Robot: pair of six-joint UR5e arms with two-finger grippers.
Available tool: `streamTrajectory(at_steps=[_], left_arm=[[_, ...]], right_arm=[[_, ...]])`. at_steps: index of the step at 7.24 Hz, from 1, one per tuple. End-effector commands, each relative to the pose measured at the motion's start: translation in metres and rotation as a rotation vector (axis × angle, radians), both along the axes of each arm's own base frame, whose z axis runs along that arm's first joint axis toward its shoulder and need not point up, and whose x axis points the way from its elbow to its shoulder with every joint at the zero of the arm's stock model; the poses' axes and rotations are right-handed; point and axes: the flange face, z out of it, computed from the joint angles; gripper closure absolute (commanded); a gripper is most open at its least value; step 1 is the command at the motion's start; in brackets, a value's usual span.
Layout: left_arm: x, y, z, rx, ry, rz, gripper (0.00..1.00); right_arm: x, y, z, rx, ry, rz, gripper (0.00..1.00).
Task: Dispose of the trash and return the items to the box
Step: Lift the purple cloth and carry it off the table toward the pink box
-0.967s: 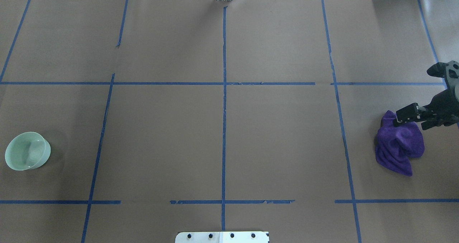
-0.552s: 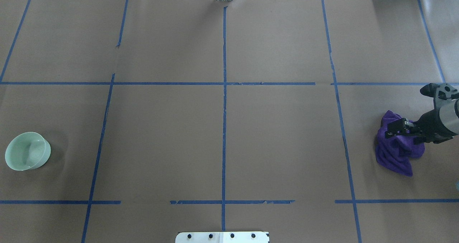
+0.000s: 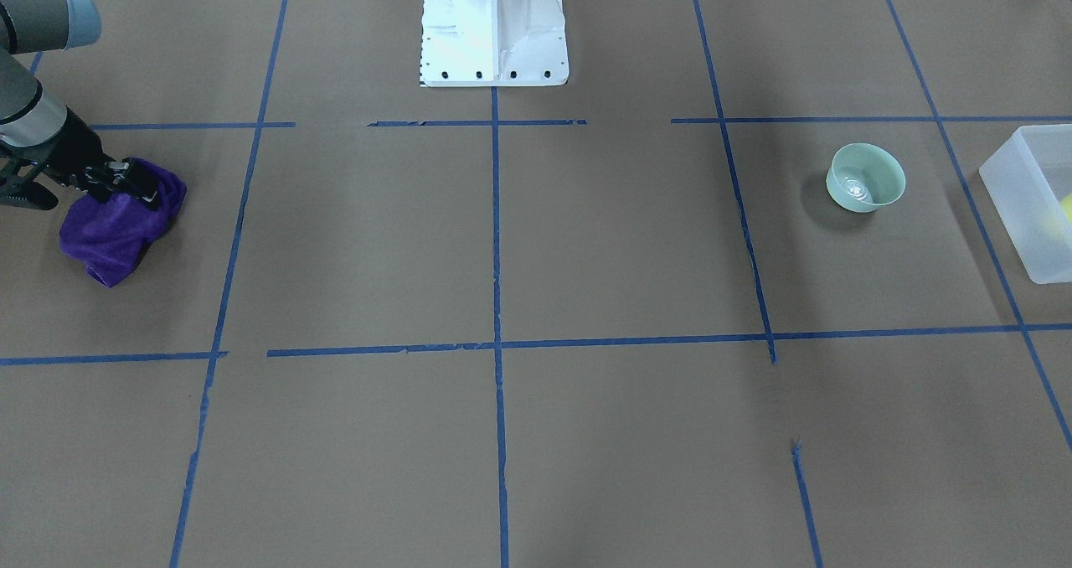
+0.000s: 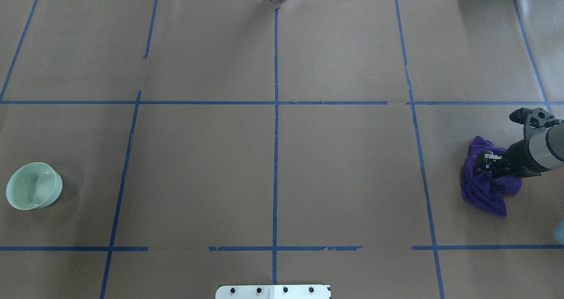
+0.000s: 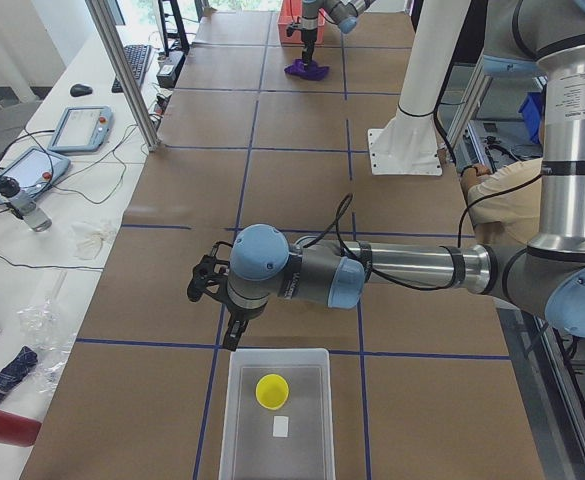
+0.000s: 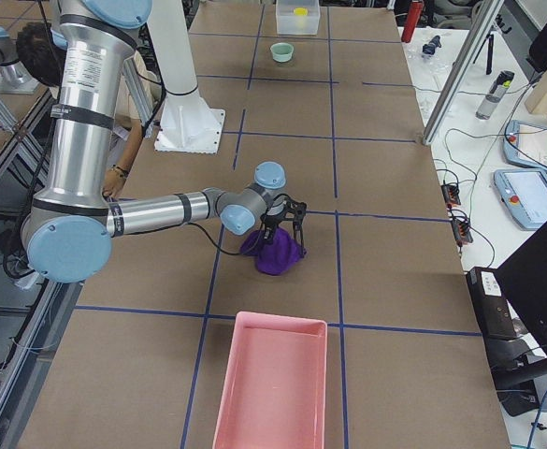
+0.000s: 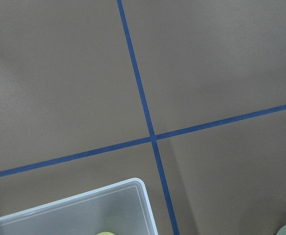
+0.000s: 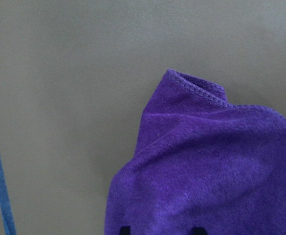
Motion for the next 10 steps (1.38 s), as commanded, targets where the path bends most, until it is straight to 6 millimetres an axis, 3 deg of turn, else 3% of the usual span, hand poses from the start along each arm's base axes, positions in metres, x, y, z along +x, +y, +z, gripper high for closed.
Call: streamTrajectory(at_steps=[1,2,3,4,5,6,7,8,10], left_arm=[[0.002,-0.001,-0.001,-0.016,0.008,-0.015,0.0],[0.002,-0.001,-0.005,-0.008,0.009,-0.014,0.0],[0.007,-0.004,-0.008,0.015,0.006,-0.005,0.0],[0.015,-0.007,-0.012,0.001,0.015,-0.009,0.0],[0.048,-0.015,-0.029,-0.034,0.048,-0.041,0.0],[0.075,-0.018,-0.038,-0.049,0.081,-0.071,0.0],[0.106,-0.016,-0.039,-0.08,0.102,-0.062,0.0],[0.128,-0.017,-0.043,-0.118,0.122,-0.067,0.0],[0.154,-0.013,-0.048,-0.119,0.098,-0.075,0.0]], right_arm=[[-0.001,0.0,0.0,0.001,0.0,0.0,1.0],[0.0,-0.001,-0.008,0.01,-0.013,-0.001,1.0],[0.003,0.001,-0.037,0.041,-0.049,-0.001,1.0],[0.026,-0.008,-0.056,0.062,-0.079,0.046,1.0],[0.073,-0.018,-0.072,0.052,-0.128,0.113,1.0],[0.133,-0.026,-0.073,-0.002,-0.225,0.147,1.0],[0.187,-0.022,-0.066,0.034,-0.252,0.186,1.0],[0.221,-0.01,-0.04,0.102,-0.206,0.174,1.0],[0.303,-0.011,0.007,0.18,-0.057,0.06,1.0]])
